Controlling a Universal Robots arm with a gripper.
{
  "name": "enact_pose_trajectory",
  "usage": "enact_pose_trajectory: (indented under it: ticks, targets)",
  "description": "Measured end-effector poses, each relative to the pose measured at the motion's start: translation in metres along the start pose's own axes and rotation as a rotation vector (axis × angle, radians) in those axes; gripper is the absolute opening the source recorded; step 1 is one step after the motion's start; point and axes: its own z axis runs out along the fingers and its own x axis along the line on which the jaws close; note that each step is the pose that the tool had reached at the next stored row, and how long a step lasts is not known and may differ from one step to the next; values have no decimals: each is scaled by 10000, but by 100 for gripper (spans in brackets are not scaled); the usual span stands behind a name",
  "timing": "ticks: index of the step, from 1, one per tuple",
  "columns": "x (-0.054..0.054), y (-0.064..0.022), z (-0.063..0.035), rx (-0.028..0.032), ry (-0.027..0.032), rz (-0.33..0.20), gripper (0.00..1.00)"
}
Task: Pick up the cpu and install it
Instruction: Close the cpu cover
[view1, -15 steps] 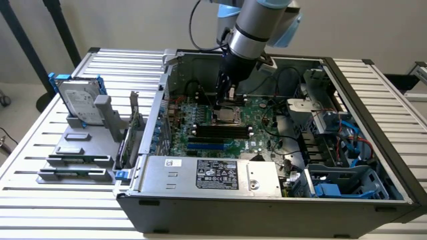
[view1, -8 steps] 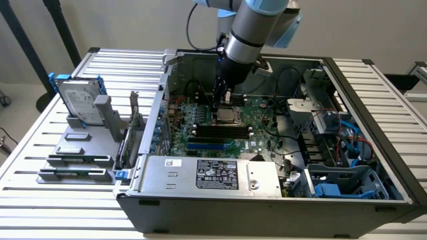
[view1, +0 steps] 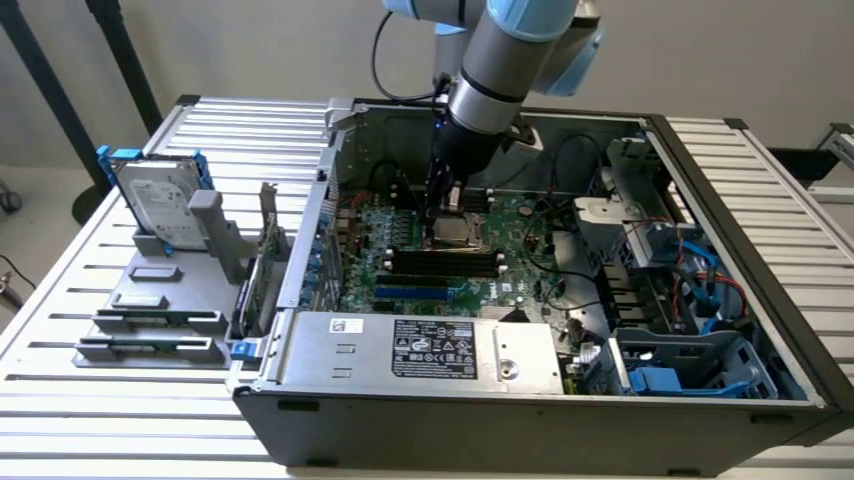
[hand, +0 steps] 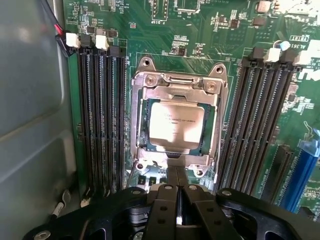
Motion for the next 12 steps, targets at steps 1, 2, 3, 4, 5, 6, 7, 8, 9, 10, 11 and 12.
enact_pose_trajectory:
  ticks: [1, 2, 3, 4, 5, 6, 7, 8, 9, 10, 11, 12]
  targets:
    - [-1, 3, 9, -2, 36, -6, 11]
    - [-1, 6, 19, -5, 70, -12, 11]
    - [-1, 9, 30, -8, 102, -18, 11]
    - [-2, 12, 40, -9, 129, -24, 11]
    - [-2, 17, 51, -11, 155, -30, 11]
    - [-3, 20, 62, -12, 177, -34, 11]
    - [-4, 24, 73, -13, 196, -38, 11]
    - [-5, 27, 84, -14, 211, -41, 11]
    - [-5, 31, 94, -15, 226, -45, 11]
    - [-6, 33, 100, -15, 237, -48, 11]
    - [-7, 34, 103, -15, 244, -49, 11]
    - [-6, 34, 103, -15, 248, -48, 11]
